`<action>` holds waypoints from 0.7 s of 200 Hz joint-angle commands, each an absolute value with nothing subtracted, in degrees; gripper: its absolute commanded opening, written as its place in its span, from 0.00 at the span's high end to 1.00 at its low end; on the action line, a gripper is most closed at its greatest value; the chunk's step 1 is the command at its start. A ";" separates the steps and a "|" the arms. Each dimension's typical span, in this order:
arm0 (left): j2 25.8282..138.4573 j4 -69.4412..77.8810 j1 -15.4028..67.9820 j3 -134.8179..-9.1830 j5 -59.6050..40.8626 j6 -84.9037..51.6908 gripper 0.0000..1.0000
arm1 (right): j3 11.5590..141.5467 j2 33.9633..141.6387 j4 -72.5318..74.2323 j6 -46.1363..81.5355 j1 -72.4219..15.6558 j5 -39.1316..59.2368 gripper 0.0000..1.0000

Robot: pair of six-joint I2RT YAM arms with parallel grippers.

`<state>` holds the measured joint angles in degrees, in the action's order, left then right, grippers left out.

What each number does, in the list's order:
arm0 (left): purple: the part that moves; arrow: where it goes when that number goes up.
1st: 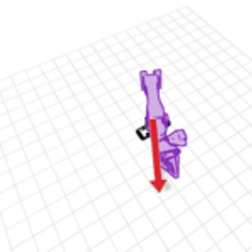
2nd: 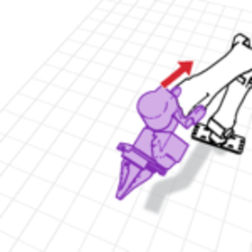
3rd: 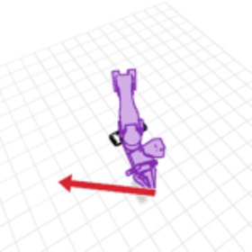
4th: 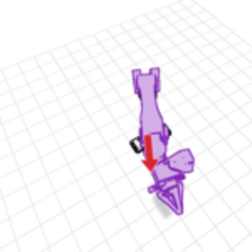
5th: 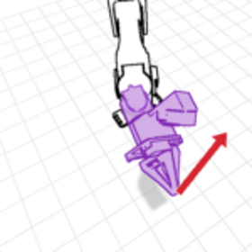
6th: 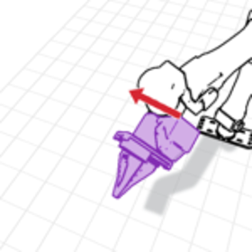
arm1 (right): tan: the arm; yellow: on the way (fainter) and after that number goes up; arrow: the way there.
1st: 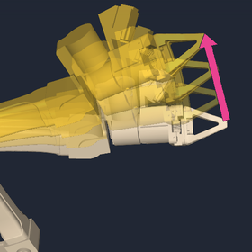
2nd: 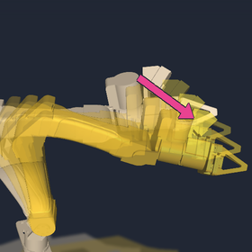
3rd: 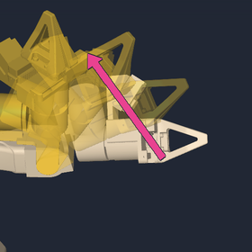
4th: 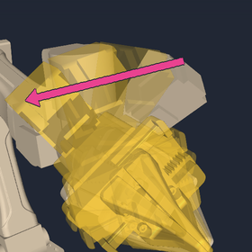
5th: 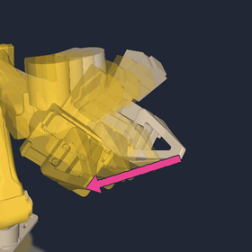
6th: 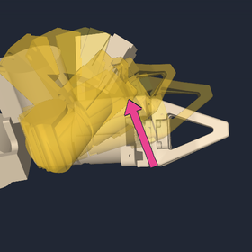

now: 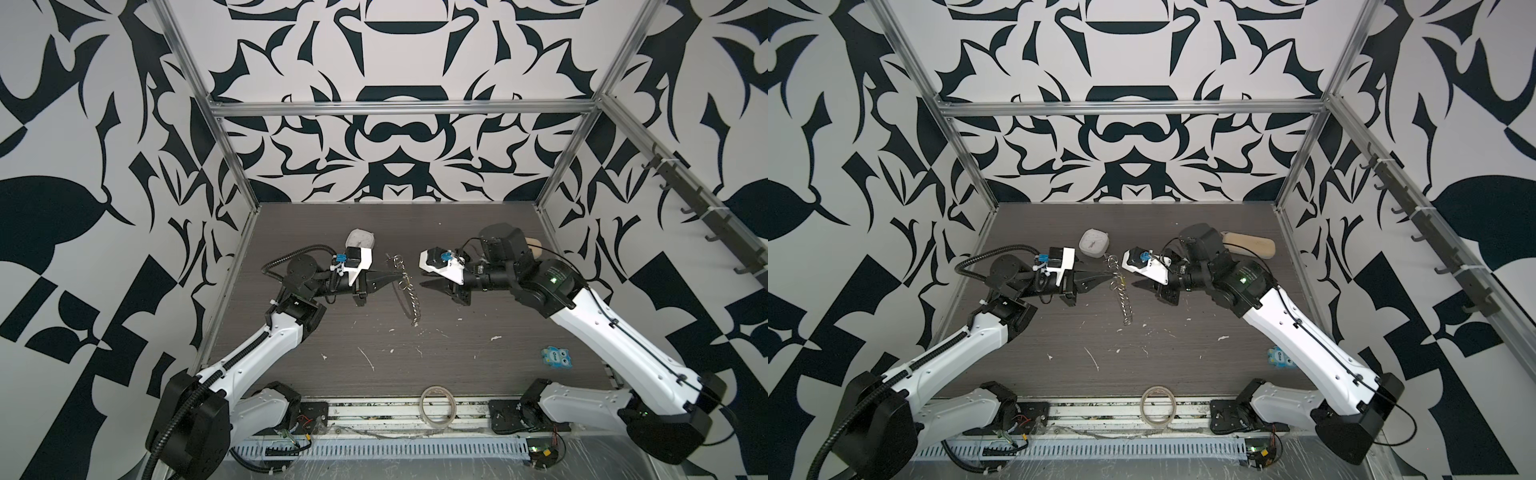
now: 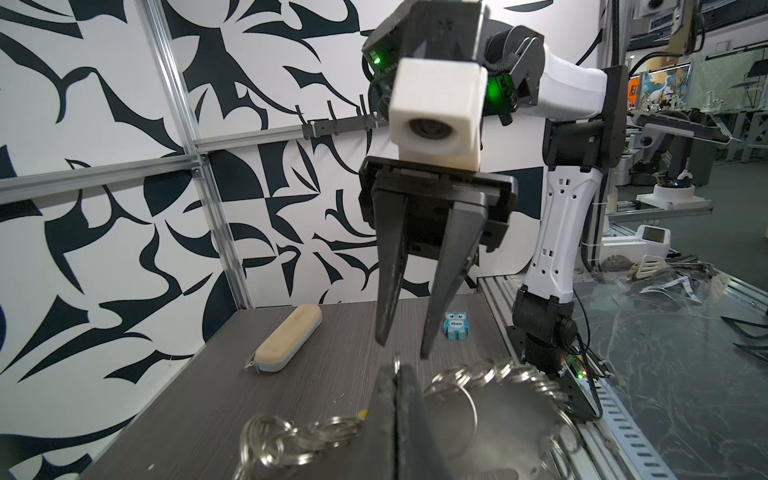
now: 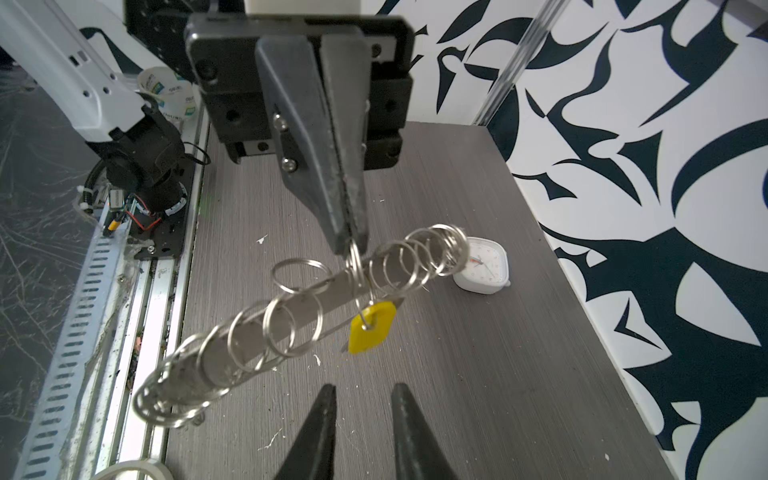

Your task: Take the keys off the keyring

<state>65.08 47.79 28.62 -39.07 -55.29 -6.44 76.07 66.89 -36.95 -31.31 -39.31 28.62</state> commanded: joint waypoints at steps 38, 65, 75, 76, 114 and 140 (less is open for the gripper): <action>64.51 50.29 28.38 -38.98 -56.24 -7.22 1.00 | 79.22 68.82 -33.34 -27.26 -39.31 37.44 0.73; 64.40 50.19 28.34 -38.85 -56.64 -7.29 1.00 | 80.14 70.32 -32.33 -26.79 -39.29 38.82 0.74; 64.34 50.10 28.38 -38.85 -56.69 -7.21 1.00 | 80.56 70.86 -32.07 -26.74 -39.29 39.27 0.74; 64.29 50.10 28.39 -38.89 -56.73 -7.16 1.00 | 80.58 70.89 -32.03 -26.77 -39.29 39.28 0.74; 64.29 49.93 28.35 -38.94 -57.87 -7.10 1.00 | 82.08 72.40 -32.76 -27.78 -39.29 39.68 0.78; 64.29 49.57 28.39 -39.05 -58.30 -6.94 1.00 | 82.57 72.94 -33.32 -28.04 -39.29 40.14 0.82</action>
<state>65.08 47.72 28.56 -39.07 -56.97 -6.42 79.77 73.08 -34.44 -27.99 -39.18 38.15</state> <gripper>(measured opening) 0.040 0.190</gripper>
